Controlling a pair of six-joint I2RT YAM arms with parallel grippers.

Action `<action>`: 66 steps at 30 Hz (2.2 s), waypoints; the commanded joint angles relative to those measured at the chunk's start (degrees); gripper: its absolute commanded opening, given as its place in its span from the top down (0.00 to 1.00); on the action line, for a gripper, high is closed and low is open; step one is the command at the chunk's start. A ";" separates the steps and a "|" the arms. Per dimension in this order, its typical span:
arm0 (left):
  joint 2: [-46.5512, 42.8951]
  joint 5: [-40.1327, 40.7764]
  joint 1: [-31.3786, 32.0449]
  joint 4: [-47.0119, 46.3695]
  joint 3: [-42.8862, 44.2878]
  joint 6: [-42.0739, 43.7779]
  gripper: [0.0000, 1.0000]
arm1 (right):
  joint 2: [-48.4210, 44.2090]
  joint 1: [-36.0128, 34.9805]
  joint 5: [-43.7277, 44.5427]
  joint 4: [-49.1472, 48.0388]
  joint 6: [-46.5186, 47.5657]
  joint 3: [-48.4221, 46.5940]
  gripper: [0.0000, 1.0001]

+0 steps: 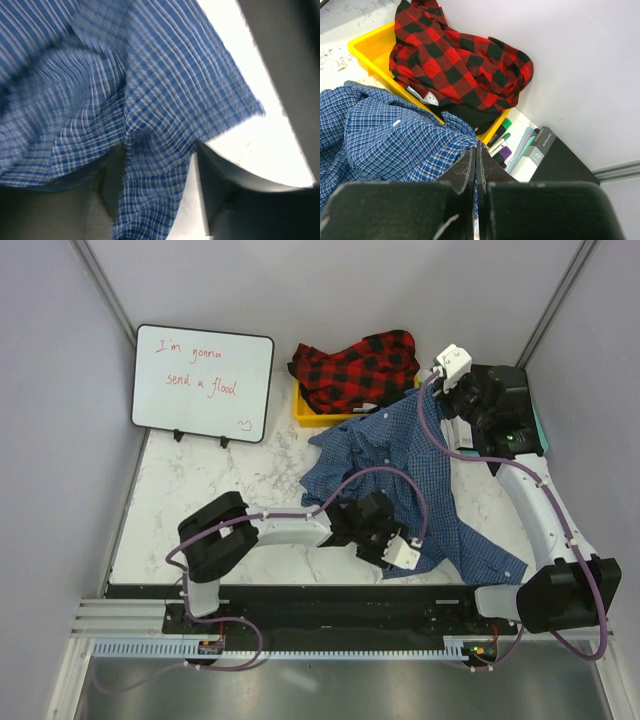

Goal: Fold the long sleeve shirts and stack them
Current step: Flatten the shirt out

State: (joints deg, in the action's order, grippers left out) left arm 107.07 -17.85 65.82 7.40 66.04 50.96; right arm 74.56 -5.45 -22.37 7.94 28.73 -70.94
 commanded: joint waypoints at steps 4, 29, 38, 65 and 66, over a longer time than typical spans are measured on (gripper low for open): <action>-0.88 -2.20 -9.29 16.48 2.09 8.53 0.75 | -3.02 0.27 0.49 -0.04 -0.34 -2.45 1.00; -45.02 -14.95 -40.70 33.40 -17.61 7.69 0.24 | -13.92 0.18 2.42 7.61 -1.75 12.05 1.00; -40.88 -3.07 -26.90 27.85 -22.53 -7.81 0.28 | -13.04 0.18 6.37 5.50 -7.62 6.26 1.00; -48.68 3.80 -36.49 35.66 -27.81 21.75 0.98 | -14.71 0.27 15.07 12.78 -12.56 -8.78 1.00; -50.71 3.17 -39.43 37.06 -27.37 25.03 0.98 | -15.06 0.27 15.16 13.49 -11.86 -9.13 1.00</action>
State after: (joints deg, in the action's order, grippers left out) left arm 66.59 -11.18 38.37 35.86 36.91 58.74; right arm 62.04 -5.41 -9.82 19.42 16.67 -75.46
